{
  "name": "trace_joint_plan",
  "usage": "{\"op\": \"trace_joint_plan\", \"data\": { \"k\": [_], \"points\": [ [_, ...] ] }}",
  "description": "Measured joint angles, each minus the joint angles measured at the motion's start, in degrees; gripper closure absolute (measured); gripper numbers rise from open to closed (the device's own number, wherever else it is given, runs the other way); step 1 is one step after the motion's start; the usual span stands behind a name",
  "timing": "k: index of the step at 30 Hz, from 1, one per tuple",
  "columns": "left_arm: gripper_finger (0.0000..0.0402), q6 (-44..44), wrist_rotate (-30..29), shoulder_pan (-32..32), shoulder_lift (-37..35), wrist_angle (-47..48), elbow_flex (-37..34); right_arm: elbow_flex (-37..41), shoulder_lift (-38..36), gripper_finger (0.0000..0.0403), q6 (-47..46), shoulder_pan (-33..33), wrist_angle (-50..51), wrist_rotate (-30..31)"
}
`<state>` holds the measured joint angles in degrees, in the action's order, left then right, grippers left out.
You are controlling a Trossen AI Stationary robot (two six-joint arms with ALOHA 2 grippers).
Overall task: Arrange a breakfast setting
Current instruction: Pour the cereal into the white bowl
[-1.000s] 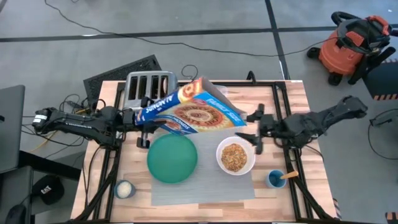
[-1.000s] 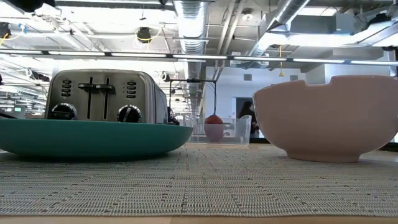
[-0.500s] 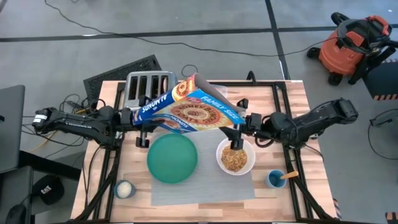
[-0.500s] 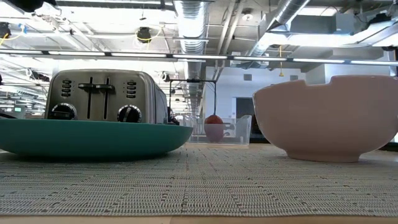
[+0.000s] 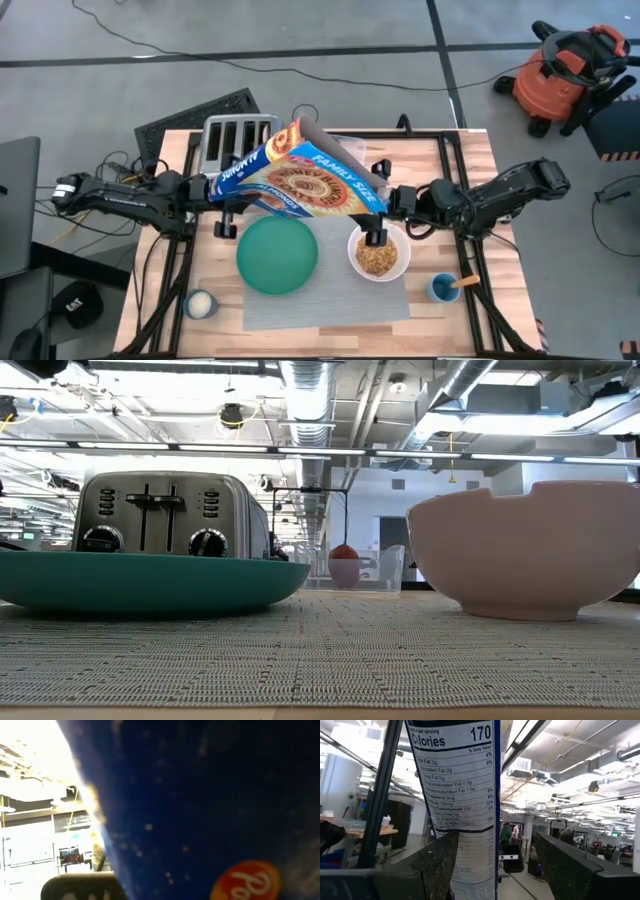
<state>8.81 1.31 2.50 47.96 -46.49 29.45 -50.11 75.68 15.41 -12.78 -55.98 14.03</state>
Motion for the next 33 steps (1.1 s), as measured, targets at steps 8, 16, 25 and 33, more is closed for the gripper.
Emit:
{"op": "trace_joint_plan", "data": {
  "k": [8,16,25,33],
  "points": [
    [0.0401,2.1,-3.7,0.0,-0.2,0.5,-0.1,-0.1,0.0,0.0108,-0.5,-0.3,0.2,-0.7],
    [0.0401,2.1,-2.0,0.0,0.1,1.4,-0.1,-0.1,0.1,0.0108,-0.8,0.1,-1.1,-0.9],
    [0.0401,1.9,-2.4,-0.1,2.4,2.6,-0.2,-0.1,0.1,0.0148,-1.8,2.0,-3.7,-2.4],
    [0.0396,-1.0,-3.6,0.0,2.4,4.3,-0.1,-0.1,0.1,0.0346,1.0,2.0,-3.9,-2.3]
  ]
}}
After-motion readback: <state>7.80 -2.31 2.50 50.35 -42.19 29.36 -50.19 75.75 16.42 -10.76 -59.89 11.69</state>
